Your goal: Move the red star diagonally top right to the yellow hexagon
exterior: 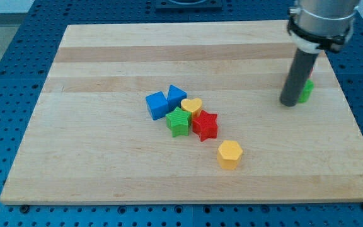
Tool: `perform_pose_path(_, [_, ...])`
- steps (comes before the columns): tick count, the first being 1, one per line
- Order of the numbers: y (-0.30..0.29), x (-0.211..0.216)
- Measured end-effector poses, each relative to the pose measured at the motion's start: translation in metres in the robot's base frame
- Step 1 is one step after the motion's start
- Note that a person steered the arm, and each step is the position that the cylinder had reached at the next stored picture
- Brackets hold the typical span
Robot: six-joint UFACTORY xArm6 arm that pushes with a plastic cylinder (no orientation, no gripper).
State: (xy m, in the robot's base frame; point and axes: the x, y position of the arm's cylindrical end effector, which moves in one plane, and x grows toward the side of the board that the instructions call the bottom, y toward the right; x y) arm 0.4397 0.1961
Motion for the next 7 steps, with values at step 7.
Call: perform_pose_path(7, [-0.178, 0.005])
